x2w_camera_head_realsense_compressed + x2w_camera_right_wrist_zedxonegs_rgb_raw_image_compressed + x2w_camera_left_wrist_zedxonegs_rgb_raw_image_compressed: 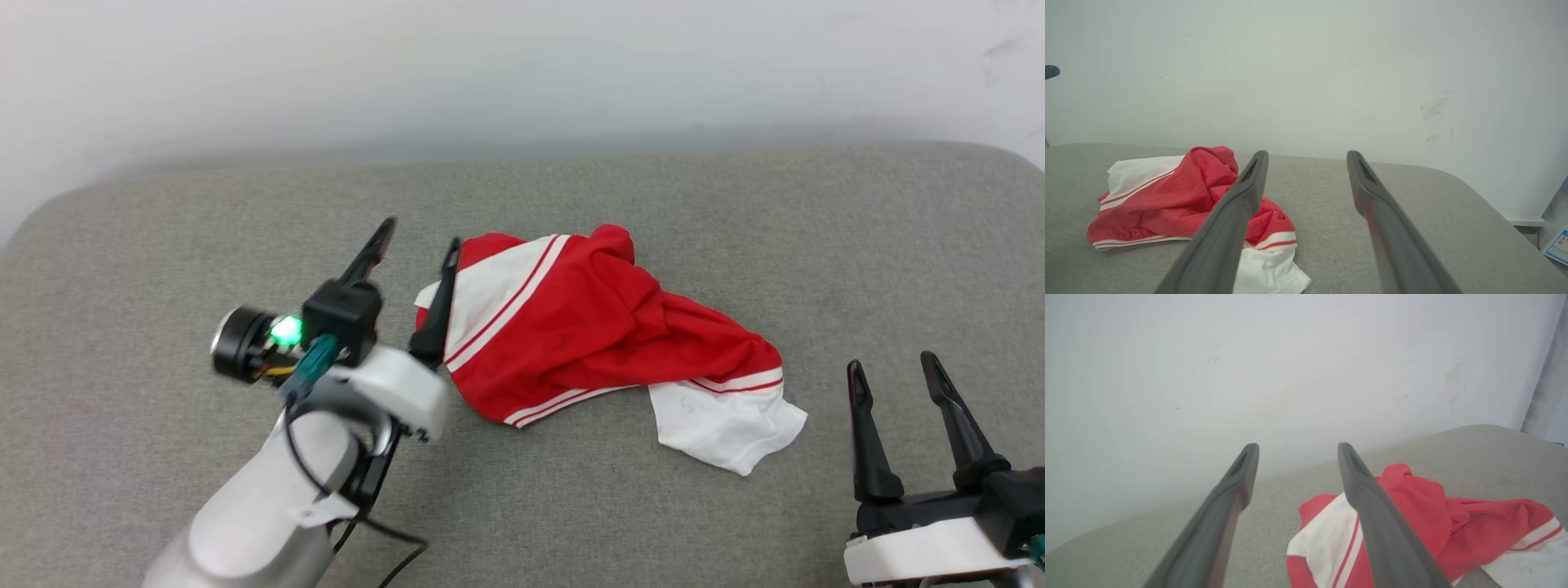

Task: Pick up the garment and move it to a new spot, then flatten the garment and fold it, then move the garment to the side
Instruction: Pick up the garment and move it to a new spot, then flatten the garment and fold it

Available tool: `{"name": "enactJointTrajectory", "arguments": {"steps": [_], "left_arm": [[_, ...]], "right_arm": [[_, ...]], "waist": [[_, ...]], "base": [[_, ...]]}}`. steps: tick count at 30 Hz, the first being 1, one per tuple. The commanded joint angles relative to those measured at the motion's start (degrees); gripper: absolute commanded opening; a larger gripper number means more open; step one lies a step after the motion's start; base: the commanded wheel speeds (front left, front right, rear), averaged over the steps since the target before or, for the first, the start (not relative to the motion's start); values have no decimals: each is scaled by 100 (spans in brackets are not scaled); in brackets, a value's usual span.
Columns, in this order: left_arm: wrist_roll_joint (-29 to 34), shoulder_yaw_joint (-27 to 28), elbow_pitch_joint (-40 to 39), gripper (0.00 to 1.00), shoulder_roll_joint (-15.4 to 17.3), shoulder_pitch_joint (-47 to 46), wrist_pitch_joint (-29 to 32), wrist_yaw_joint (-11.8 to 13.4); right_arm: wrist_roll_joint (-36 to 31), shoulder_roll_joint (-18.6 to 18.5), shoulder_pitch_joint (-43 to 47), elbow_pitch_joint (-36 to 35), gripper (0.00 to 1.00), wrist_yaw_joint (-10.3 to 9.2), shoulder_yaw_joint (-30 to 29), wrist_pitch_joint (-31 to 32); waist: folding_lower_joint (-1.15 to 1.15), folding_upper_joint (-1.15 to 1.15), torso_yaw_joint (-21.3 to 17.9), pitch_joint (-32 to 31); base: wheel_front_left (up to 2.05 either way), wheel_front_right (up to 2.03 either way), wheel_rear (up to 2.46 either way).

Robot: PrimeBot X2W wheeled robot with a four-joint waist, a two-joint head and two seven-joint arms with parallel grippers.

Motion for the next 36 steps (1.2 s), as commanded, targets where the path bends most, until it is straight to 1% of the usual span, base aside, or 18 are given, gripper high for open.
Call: {"name": "enactJointTrajectory", "arguments": {"steps": [1, 5, 8, 14, 21, 23, 24, 25, 28, 29, 30, 31, 36], "left_arm": [[146, 295, -185, 100, 80, 393, -21, 100], [419, 944, -497, 100, 165, 1115, -20, 230], [612, 1426, -685, 100, 95, 1612, -21, 283], [980, 2185, -924, 100, -140, 2444, -21, 166], [1427, 2822, -1045, 100, -519, 3126, -21, -132], [1489, 2873, -1056, 100, -584, 3200, -21, -177], [1606, 2981, -1046, 100, -686, 3328, -21, -279], [1606, 2981, -1046, 100, -686, 3328, -21, -279], [1747, 3165, -1020, 100, -826, 3466, -21, -439], [1823, 3258, -1003, 100, -940, 3551, -21, -544], [1823, 3258, -1003, 100, -940, 3551, -21, -544], [1913, 3355, -979, 100, -1017, 3624, -21, -637], [2093, 3573, -893, 100, -1234, 3749, -22, -848]], "right_arm": [[9, 9, 86, 20, 100, -4, -1, -14], [38, 9, 178, 59, 100, -4, 8, -14], [55, 9, 260, 111, 100, -4, 9, -14], [87, 9, 364, 188, 100, -4, 48, -14], [163, 9, 498, 304, 100, -4, 59, -14], [178, 9, 528, 322, 100, -4, 57, -14], [187, 9, 588, 381, 100, -4, 64, -14], [187, 9, 588, 381, 100, -4, 64, -14], [230, 9, 631, 442, 100, -4, 55, -14], [257, 9, 691, 478, 100, -4, 53, -14], [257, 9, 691, 478, 100, -4, 53, -14], [282, 9, 729, 519, 100, -4, 51, -14], [319, 9, 815, 606, 100, -4, 55, -14]], "waist": [[1, 0, 116, -119], [1, 0, 226, -245], [1, 0, 303, -334], [1, 0, 377, -473], [1, 0, 433, -584], [1, 0, 440, -598], [1, 0, 446, -624], [1, 0, 446, -624], [1, 0, 443, -651], [1, 0, 440, -670], [1, 0, 440, -670], [1, 0, 435, -689], [1, 0, 431, -718]], "base": [[0, 0, 0], [0, 0, 0], [0, 0, 0], [0, 0, 0], [0, 0, 0], [0, 0, 0], [0, 0, 0], [0, 0, 0], [0, 0, 0], [0, 0, 0], [0, 0, 0], [0, 0, 0], [0, 0, 0]]}}
